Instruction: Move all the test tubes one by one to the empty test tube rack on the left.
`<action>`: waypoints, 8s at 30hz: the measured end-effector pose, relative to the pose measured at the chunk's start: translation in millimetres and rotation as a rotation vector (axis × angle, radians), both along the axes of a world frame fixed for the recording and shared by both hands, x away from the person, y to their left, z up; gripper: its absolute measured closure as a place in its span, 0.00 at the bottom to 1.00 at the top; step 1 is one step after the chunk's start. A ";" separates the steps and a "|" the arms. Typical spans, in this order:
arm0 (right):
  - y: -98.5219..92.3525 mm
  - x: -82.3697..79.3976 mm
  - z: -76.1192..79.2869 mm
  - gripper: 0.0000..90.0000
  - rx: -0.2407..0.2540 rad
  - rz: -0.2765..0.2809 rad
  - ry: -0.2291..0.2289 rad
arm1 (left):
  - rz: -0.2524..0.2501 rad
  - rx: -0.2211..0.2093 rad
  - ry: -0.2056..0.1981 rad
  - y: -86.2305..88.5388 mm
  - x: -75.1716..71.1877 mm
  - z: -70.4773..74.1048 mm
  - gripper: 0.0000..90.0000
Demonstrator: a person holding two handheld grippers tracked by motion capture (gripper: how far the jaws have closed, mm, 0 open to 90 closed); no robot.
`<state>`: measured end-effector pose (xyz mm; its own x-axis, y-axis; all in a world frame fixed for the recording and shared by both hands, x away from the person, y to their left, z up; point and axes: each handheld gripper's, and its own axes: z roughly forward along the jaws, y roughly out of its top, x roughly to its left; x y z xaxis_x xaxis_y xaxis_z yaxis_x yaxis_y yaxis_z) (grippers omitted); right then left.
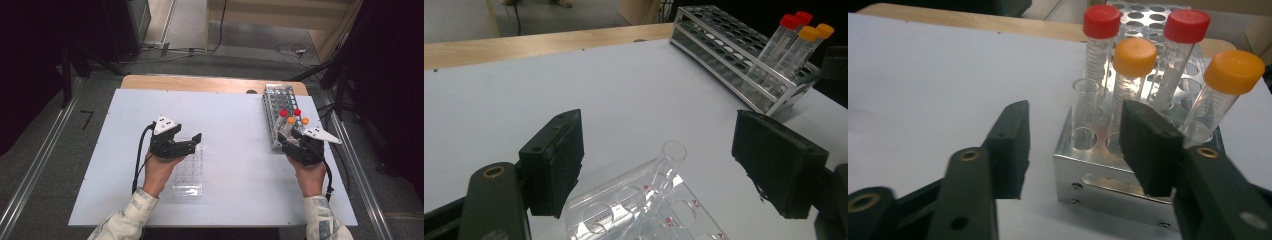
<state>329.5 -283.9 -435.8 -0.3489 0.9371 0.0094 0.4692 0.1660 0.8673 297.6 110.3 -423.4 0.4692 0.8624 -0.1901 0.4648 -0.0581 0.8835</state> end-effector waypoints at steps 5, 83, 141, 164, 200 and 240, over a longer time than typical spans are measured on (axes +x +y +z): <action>-0.1 6.9 -5.5 0.66 -0.008 -0.016 -0.009 | 0.000 0.002 0.003 -1.4 0.1 -1.2 0.24; 89.3 -28.6 24.1 0.81 0.005 0.249 -0.089 | -0.041 -0.031 -0.041 -9.5 -11.7 13.6 0.25; 155.7 -60.6 4.2 0.81 -0.064 0.421 -0.095 | -0.262 -0.053 -0.013 -57.3 -22.0 13.0 0.83; 155.7 -65.4 12.6 0.45 -0.019 0.497 -0.070 | -0.201 -0.092 -0.070 -33.9 -22.4 28.2 0.86; 144.0 -60.8 16.4 0.33 0.003 0.452 -0.053 | -0.088 -0.046 -0.084 5.4 -15.7 34.0 0.86; 129.2 -52.7 15.1 0.33 -0.008 0.396 -0.054 | -0.112 0.069 -0.020 -13.4 -18.6 4.9 0.66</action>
